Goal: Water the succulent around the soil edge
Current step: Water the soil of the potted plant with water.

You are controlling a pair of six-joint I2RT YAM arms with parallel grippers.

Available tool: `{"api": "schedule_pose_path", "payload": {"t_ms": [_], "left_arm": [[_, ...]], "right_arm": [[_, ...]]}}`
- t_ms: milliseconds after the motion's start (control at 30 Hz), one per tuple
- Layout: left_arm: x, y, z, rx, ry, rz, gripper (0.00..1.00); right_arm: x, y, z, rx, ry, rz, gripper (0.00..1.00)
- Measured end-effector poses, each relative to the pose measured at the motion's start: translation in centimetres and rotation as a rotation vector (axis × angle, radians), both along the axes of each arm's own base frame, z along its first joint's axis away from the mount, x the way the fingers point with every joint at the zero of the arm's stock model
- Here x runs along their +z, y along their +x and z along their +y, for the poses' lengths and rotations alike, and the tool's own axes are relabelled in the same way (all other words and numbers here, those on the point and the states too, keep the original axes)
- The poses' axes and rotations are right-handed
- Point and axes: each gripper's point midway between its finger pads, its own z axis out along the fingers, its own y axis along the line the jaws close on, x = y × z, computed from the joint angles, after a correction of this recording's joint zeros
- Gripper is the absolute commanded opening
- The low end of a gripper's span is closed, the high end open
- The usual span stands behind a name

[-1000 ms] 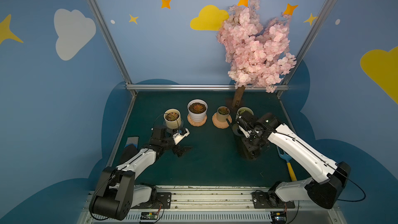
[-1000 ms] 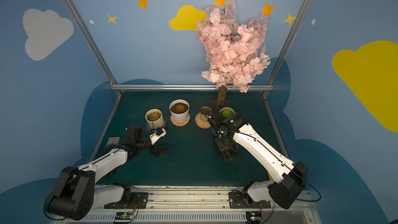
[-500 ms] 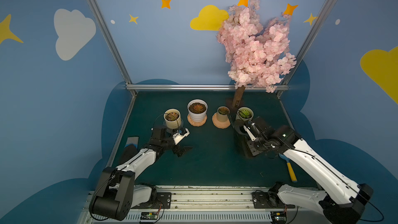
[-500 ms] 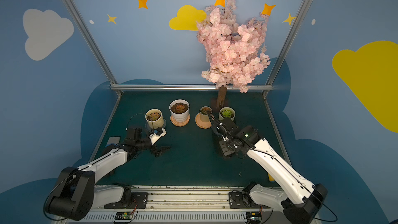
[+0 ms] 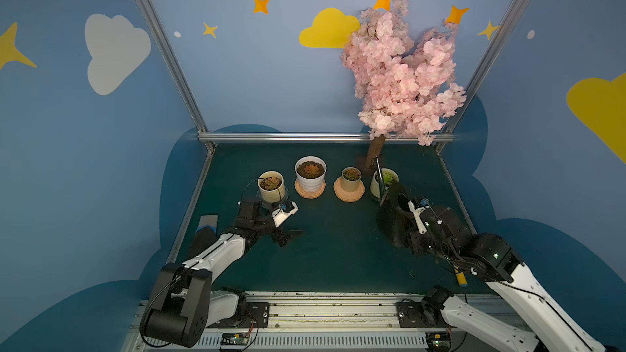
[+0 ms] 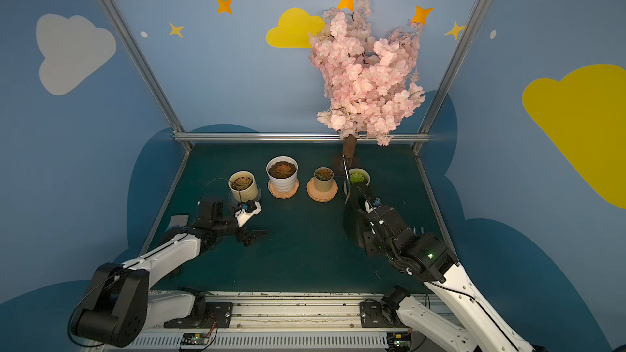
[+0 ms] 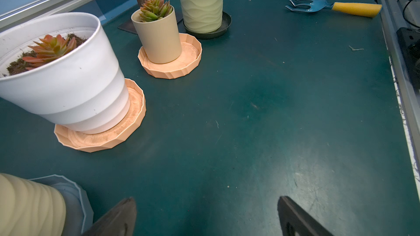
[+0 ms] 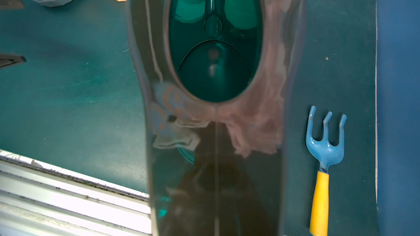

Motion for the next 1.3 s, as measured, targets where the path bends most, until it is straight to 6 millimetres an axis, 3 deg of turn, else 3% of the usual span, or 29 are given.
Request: {"api": "schedule_pose_path", "payload": {"t_ms": [267, 467, 833, 1300], "left_arm": [[0.2, -0.1, -0.1, -0.001, -0.001, -0.004, 1.0], [0.8, 0.2, -0.3, 0.007, -0.02, -0.001, 1.0], [3.1, 4.4, -2.0, -0.042, -0.055, 0.006, 1.0], [2.8, 2.9, -2.8, -0.071, -0.103, 0.049, 1.0]], "right_arm": [[-0.5, -1.1, -0.9, -0.089, 0.01, 0.03, 0.0], [-2.3, -2.6, -1.2, -0.129, 0.006, 0.106, 0.0], [-3.4, -4.9, -3.3, -0.21, -0.039, 0.198, 0.0], [-3.7, -5.2, -3.5, -0.184, -0.133, 0.249, 0.0]]}}
